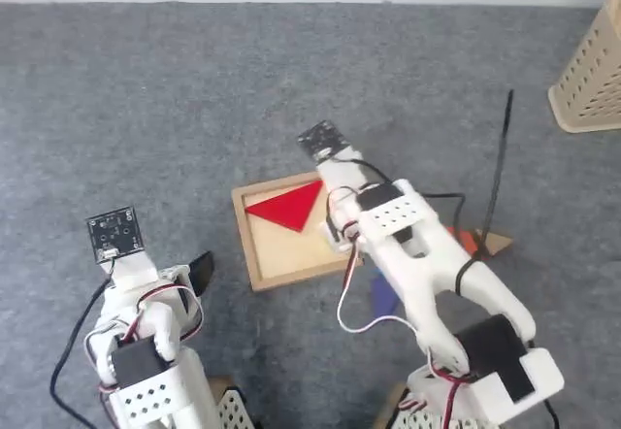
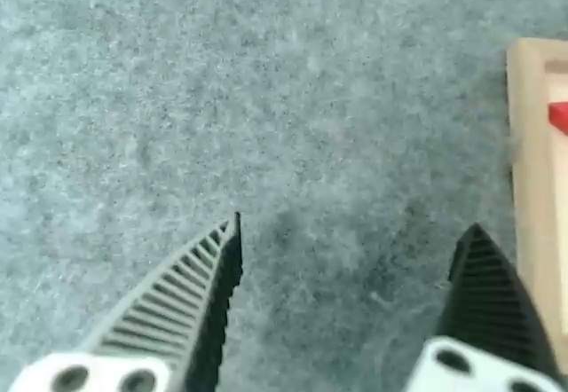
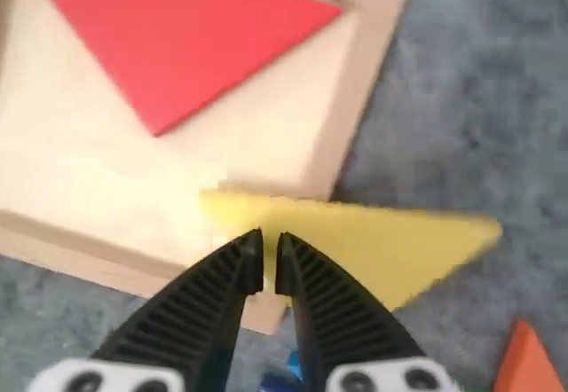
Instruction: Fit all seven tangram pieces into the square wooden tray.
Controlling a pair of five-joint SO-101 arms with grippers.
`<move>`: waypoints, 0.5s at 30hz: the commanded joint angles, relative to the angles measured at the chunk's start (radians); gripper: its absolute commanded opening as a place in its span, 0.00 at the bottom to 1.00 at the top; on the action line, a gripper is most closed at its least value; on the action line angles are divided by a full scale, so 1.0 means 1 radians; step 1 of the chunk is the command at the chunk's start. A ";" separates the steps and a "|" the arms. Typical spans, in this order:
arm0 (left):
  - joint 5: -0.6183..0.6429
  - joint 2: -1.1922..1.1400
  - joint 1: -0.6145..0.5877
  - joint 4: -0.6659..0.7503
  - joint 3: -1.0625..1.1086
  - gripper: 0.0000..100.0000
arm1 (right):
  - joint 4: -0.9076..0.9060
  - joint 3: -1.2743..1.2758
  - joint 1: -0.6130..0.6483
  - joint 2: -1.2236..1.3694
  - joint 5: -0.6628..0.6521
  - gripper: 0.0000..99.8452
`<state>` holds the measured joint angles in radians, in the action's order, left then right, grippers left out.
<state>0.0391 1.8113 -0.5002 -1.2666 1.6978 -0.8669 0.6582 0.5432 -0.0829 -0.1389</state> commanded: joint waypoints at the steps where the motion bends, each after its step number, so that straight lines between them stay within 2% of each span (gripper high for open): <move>1: -0.002 0.012 0.002 0.002 -0.013 0.35 | 0.005 0.015 0.058 -0.001 -0.034 0.04; 10: -0.002 0.012 0.002 0.002 -0.013 0.35 | 0.005 0.068 0.139 -0.013 -0.130 0.04; 15: -0.002 0.012 0.002 0.002 -0.013 0.35 | 0.008 0.063 0.088 -0.090 -0.110 0.04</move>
<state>0.0391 1.8113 -0.5002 -1.2666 1.6978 -0.8638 0.7242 0.6659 -0.0829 -0.2478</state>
